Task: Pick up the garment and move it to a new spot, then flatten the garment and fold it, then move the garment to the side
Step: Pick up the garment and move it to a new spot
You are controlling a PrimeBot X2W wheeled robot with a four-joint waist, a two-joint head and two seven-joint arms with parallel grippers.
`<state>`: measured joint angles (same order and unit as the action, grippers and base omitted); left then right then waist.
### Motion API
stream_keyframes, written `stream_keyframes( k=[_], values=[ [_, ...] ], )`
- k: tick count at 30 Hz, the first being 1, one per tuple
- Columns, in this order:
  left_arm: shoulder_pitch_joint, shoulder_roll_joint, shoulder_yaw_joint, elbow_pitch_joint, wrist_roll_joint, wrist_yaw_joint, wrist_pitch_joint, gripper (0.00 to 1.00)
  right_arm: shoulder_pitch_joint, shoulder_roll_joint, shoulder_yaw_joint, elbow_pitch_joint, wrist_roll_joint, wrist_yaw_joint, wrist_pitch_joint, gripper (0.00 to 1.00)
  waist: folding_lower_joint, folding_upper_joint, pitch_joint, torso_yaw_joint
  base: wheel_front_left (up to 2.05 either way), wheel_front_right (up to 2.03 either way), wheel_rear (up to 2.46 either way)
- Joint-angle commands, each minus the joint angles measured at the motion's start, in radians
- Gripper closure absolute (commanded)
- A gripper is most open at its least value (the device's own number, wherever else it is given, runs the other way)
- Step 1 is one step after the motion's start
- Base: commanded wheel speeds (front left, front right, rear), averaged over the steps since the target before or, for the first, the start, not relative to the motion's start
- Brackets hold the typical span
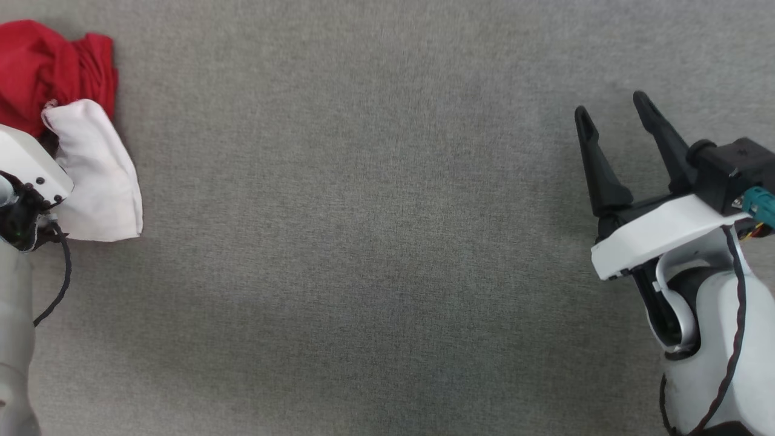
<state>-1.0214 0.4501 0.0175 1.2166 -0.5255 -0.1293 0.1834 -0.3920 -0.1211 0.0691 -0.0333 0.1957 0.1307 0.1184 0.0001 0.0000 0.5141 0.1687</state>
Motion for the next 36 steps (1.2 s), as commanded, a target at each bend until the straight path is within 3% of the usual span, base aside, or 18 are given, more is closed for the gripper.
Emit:
stream_keyframes(
  k=[1,16,27,36],
  values=[
    [0.018,0.016,-0.016,-0.019,0.010,0.001,-0.019,1.00,0.013,0.006,-0.002,0.004,0.007,0.000,-0.012,0.00,-0.0001,0.0000,-0.027,0.003,0.00,0.00,0.00],
    [0.090,0.204,-0.223,-0.331,-0.070,0.001,-0.156,1.00,0.093,0.035,-0.043,0.076,0.042,0.000,-0.077,0.00,-0.0001,0.0000,-0.241,0.022,0.00,0.00,0.00],
    [0.150,0.306,-0.286,-0.609,-0.109,0.001,-0.062,1.00,0.131,0.042,-0.062,0.091,0.063,0.000,-0.100,0.00,-0.0001,0.0000,-0.336,0.014,0.00,0.00,0.00],
    [0.273,0.352,-0.293,-0.984,-0.140,0.074,0.090,1.00,0.155,0.045,-0.093,0.087,0.075,0.000,-0.120,0.00,-0.0001,0.0000,-0.356,-0.076,0.00,0.00,0.00]
  ],
)
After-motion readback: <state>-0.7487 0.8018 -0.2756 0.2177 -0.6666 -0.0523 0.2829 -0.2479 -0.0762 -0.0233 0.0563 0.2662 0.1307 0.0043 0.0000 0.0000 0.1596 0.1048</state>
